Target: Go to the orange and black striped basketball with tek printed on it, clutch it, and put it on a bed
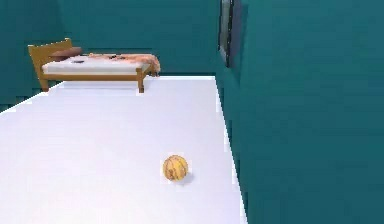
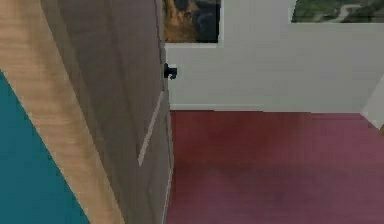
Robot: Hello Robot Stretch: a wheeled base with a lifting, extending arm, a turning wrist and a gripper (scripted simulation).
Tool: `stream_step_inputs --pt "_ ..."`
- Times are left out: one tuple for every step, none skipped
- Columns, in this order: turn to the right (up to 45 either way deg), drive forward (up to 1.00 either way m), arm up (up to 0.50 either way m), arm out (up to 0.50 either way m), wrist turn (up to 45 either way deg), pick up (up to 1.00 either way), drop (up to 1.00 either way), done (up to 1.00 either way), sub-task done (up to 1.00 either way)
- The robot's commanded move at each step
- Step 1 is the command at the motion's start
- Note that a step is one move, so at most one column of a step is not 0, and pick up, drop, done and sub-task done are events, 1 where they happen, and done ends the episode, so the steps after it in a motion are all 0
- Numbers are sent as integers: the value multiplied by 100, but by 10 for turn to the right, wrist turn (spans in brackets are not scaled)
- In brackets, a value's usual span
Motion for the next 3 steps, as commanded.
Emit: stream_step_inputs --pt "0 80 0 0 0 0 0 0 0" --pt "-450 0 0 0 0 0 0 0 0" --pt "-450 0 0 0 0 0 0 0 0"
